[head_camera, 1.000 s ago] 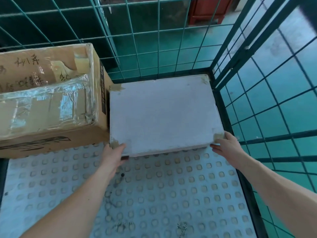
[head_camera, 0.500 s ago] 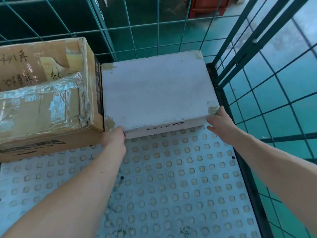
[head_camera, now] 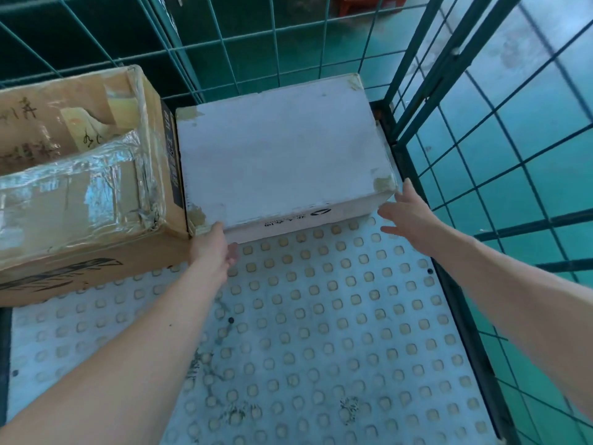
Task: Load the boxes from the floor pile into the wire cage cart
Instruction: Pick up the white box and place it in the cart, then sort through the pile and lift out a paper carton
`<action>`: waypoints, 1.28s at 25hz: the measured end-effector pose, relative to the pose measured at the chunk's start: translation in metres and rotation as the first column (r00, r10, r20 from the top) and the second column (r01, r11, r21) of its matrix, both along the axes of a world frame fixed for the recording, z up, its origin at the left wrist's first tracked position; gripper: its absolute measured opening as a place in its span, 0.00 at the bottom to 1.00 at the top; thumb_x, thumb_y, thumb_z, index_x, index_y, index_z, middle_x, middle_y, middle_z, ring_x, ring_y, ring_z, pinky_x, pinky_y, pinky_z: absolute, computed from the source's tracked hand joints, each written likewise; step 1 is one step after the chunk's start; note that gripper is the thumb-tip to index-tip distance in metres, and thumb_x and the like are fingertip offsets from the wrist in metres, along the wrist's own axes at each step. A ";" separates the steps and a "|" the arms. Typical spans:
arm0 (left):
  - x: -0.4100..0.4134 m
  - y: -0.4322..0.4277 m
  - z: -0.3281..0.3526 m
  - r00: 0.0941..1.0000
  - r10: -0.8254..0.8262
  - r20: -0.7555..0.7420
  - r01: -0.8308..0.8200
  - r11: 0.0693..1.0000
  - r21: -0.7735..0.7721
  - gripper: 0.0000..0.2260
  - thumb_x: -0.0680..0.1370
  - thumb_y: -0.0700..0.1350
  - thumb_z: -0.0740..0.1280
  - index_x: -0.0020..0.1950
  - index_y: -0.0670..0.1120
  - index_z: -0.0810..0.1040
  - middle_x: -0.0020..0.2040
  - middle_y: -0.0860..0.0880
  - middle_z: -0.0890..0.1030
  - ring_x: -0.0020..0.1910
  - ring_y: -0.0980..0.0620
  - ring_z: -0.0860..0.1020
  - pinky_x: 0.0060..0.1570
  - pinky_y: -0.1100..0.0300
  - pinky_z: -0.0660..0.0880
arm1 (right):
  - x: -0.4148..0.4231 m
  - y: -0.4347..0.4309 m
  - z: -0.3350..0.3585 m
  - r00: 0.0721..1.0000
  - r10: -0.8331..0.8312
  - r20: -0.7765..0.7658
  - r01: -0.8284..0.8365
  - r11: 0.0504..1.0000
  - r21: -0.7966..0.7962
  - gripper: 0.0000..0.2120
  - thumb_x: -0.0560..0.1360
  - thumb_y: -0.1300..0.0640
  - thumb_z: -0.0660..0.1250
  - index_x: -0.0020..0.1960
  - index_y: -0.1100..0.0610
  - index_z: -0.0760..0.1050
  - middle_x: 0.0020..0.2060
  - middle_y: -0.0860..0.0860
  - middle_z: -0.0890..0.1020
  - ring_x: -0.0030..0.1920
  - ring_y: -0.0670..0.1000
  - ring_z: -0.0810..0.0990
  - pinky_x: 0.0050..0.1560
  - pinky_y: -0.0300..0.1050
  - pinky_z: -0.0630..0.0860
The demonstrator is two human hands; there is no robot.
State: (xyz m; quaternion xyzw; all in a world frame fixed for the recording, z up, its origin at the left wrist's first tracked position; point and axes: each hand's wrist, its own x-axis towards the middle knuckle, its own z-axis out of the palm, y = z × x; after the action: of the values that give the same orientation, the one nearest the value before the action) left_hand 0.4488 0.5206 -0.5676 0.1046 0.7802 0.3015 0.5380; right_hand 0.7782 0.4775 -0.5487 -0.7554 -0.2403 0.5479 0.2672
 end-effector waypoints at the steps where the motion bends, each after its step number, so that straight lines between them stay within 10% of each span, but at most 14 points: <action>1: 0.008 -0.011 0.018 0.996 -0.082 -0.015 0.083 0.995 0.058 0.10 0.84 0.48 0.62 0.60 0.43 0.72 0.42 0.46 0.74 0.40 0.46 0.79 0.40 0.52 0.72 | -0.011 -0.015 0.013 0.995 -0.092 -0.030 0.094 0.994 0.058 0.40 0.80 0.64 0.63 0.82 0.46 0.45 0.80 0.51 0.59 0.67 0.57 0.75 0.65 0.56 0.77; 7: 0.074 -0.139 0.152 0.708 -0.706 -0.021 0.667 0.658 0.349 0.13 0.83 0.56 0.62 0.61 0.51 0.77 0.54 0.59 0.81 0.54 0.55 0.82 0.57 0.47 0.80 | -0.058 -0.170 0.153 0.921 -0.369 -0.128 0.383 0.917 0.111 0.34 0.81 0.61 0.66 0.82 0.49 0.57 0.78 0.48 0.63 0.66 0.51 0.78 0.63 0.55 0.79; 16: 0.150 -0.276 0.345 0.355 -0.932 0.075 0.767 0.336 0.546 0.10 0.84 0.53 0.62 0.58 0.51 0.80 0.56 0.54 0.84 0.57 0.56 0.82 0.60 0.47 0.79 | -0.061 -0.403 0.340 0.856 -0.516 0.035 0.504 0.847 0.168 0.19 0.83 0.58 0.64 0.73 0.50 0.71 0.77 0.48 0.65 0.65 0.46 0.78 0.61 0.48 0.80; 19: 0.183 -0.329 0.383 0.173 -0.983 0.065 0.793 0.178 0.583 0.11 0.79 0.59 0.64 0.53 0.55 0.81 0.52 0.54 0.85 0.54 0.55 0.83 0.59 0.44 0.79 | -0.060 -0.467 0.374 0.741 -0.671 0.002 0.656 0.725 0.210 0.15 0.81 0.56 0.67 0.67 0.47 0.77 0.73 0.49 0.73 0.61 0.47 0.82 0.60 0.60 0.80; 25: 0.229 -0.463 0.433 -0.109 -0.992 0.064 0.770 -0.044 0.637 0.14 0.76 0.61 0.65 0.49 0.52 0.82 0.48 0.51 0.86 0.51 0.51 0.84 0.55 0.42 0.78 | -0.068 -0.601 0.428 0.401 -0.910 -0.107 0.885 0.354 0.303 0.11 0.82 0.62 0.64 0.61 0.52 0.79 0.60 0.53 0.81 0.61 0.52 0.82 0.58 0.54 0.81; 32: 0.232 -0.711 0.484 -0.097 -0.919 0.381 0.815 0.147 0.561 0.14 0.84 0.50 0.61 0.50 0.43 0.81 0.45 0.46 0.86 0.46 0.47 0.84 0.47 0.49 0.79 | -0.126 -0.818 0.482 0.062 -0.980 -0.191 0.910 -0.023 0.413 0.10 0.83 0.64 0.62 0.60 0.56 0.78 0.57 0.55 0.83 0.60 0.54 0.82 0.62 0.59 0.78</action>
State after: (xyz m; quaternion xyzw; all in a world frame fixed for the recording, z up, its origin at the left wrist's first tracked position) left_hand 0.6813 -0.1903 -0.0838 0.5081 0.2391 -0.0533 0.8257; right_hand 0.6519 -0.3402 -0.0668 -0.6720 0.2052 0.0864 0.7062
